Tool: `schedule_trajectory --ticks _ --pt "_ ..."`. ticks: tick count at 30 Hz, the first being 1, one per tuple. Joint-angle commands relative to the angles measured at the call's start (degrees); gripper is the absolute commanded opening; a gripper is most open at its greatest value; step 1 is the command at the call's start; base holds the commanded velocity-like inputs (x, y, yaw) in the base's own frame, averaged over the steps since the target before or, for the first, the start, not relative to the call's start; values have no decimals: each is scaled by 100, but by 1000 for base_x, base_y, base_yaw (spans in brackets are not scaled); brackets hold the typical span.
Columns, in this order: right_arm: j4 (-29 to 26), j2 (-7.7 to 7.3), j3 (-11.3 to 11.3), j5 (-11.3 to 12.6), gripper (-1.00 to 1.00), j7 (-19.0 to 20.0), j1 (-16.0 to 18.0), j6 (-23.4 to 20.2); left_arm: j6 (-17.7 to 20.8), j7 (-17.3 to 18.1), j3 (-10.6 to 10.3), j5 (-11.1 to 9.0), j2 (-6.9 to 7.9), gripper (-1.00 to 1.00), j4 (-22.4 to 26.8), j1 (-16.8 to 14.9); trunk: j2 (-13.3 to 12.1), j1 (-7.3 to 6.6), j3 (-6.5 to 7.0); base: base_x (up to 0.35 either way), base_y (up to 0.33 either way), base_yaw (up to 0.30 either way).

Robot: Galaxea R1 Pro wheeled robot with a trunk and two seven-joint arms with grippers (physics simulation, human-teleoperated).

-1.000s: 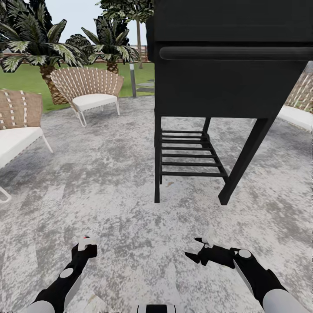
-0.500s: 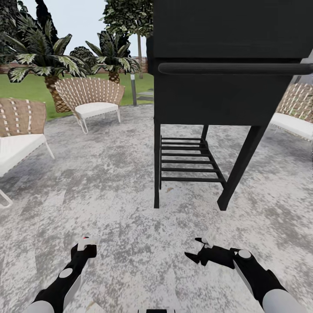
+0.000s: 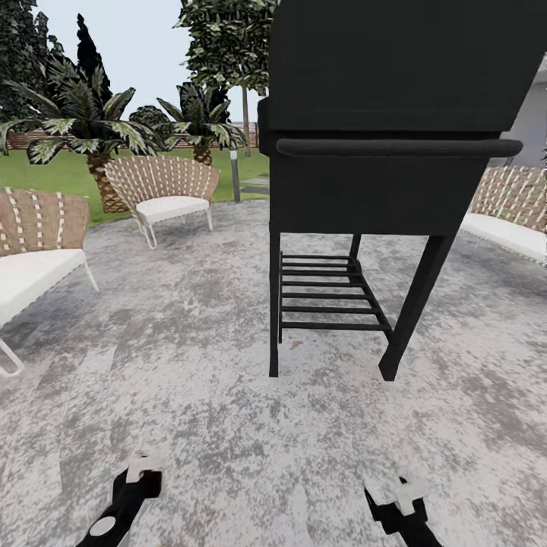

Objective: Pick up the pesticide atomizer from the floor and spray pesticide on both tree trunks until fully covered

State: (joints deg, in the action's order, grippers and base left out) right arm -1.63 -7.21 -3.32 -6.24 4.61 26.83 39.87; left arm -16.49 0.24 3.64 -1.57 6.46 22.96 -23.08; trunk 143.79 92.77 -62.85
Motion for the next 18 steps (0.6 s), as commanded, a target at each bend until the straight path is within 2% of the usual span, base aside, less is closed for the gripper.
schedule_trajectory --ticks 1,4,6,11,18 --pt "7 -1 -28 2 100 -23 -30 24 -19 3 5 -13 3 -100 -6 37 0 -4 19 0 0 0" --pt "11 27 -28 1 100 -46 -78 34 -18 2 38 -11 15 -100 -9 119 -4 -11 85 0 0 0" --pt "13 60 -28 0 100 -54 -94 37 -26 2 150 -10 20 -100 -3 237 -7 -17 129 0 0 0" --pt "13 75 -23 -2 100 -58 -102 41 -27 4 303 -10 25 -100 -2 296 -13 -29 240 0 0 0" --pt "13 74 -12 0 100 -63 -105 36 -22 2 348 -6 34 -100 -2 318 -23 -48 395 0 0 0"
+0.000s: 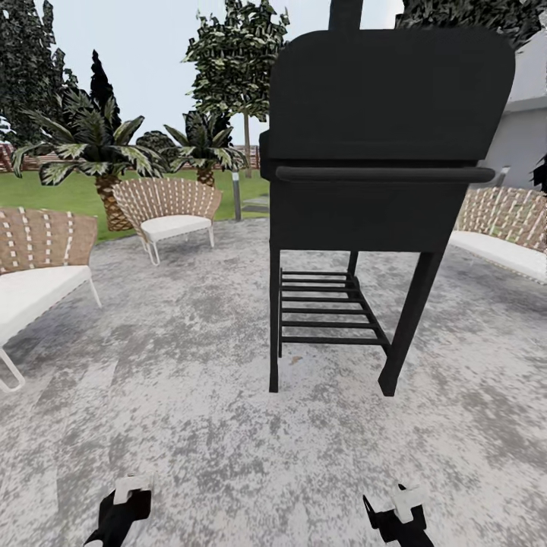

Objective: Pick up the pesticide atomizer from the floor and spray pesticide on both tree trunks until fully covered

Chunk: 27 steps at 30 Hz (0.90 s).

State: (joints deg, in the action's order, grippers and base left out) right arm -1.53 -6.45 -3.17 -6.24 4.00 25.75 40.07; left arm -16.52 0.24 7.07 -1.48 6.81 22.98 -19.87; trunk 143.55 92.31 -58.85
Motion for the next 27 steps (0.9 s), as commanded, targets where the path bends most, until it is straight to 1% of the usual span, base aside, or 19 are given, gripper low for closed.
schedule_trajectory --ticks 1,3,4,6,9,12,17,24,27 --pt "4 0 -27 0 100 -3 2 16 -18 2 8 -15 -2 -100 -5 -2 0 -4 18 0 0 0" --pt "2 2 -27 2 100 -12 4 19 -18 2 11 -12 -3 -100 -8 -1 -2 -9 62 0 0 0" --pt "3 6 -26 6 100 -83 4 21 -17 2 12 -11 -4 -100 -10 0 -4 -11 84 0 0 0" --pt "3 35 -26 8 100 -382 4 23 -17 2 13 -11 -4 -100 -12 0 -6 -17 129 0 0 0" --pt "4 92 -28 9 100 -988 3 9 -23 5 13 -10 -4 -100 -13 3 -10 -24 195 0 0 0" --pt "10 143 -38 -3 100 -1196 5 -4 -21 6 14 -10 -8 -100 -13 1 -14 -32 262 0 0 0" --pt "6 232 -47 -16 100 -1254 4 -8 -18 5 14 -10 -13 -100 -13 2 -21 -45 372 0 0 0" --pt "4 257 -52 -17 100 -1261 3 -8 -23 6 14 -10 -13 -100 -13 1 -31 -63 527 0 0 0" --pt "4 258 -52 -17 100 -1261 2 -8 -23 6 14 -10 -13 -100 -13 2 -146 -126 582 0 0 0"
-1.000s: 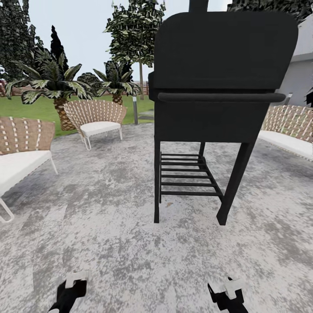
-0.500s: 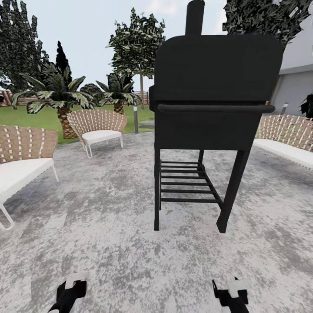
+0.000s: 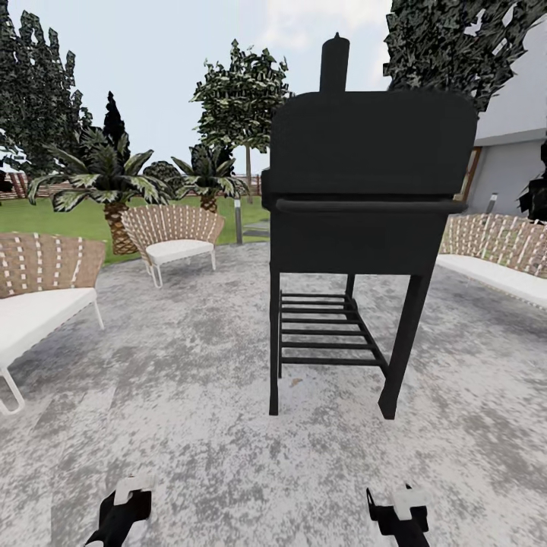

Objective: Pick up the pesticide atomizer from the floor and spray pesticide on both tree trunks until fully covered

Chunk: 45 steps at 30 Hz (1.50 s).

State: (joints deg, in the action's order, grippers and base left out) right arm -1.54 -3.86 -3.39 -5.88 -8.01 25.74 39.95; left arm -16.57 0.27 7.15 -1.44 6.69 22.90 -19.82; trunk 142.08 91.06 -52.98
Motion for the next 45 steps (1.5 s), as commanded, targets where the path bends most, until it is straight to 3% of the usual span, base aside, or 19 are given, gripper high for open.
schedule_trajectory --ticks 1,17,30,45 --pt "6 -1 -30 -53 100 -60 2 4 -16 1 6 -15 -1 -100 -5 -4 -39 -24 13 0 0 0" --pt "13 0 -38 -71 100 -51 5 4 -13 -1 6 -23 -1 -100 -5 -1 -681 -375 300 0 0 11" --pt "13 1 -39 -71 100 -51 6 4 -13 -1 6 -23 -1 -100 -5 -1 -1202 -661 534 0 0 254" --pt "13 0 -39 -71 100 -51 2 4 -9 -1 6 -23 -8 -100 -1 -3 -1202 -661 534 4 0 276"
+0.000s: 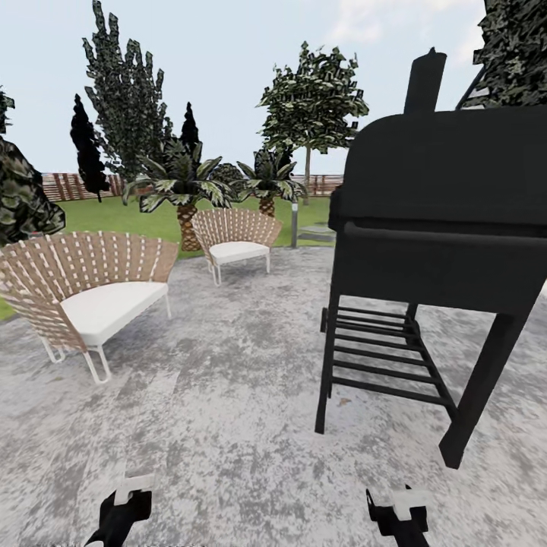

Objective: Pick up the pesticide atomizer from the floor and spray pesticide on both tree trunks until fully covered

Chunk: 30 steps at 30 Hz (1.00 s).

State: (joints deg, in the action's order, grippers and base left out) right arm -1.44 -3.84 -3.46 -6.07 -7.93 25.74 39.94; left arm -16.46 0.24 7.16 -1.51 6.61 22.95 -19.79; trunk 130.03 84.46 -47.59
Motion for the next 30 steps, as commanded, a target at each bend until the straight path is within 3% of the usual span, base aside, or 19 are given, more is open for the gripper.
schedule_trajectory --ticks 1,30 --pt "3 -2 -32 -52 100 -60 5 5 -17 2 5 -16 -2 -100 -8 -6 2 -1 -6 144 70 275" --pt "3 4 -34 -50 100 -60 6 5 -15 2 5 -8 -20 -100 -9 -5 2 -1 -21 283 201 37"
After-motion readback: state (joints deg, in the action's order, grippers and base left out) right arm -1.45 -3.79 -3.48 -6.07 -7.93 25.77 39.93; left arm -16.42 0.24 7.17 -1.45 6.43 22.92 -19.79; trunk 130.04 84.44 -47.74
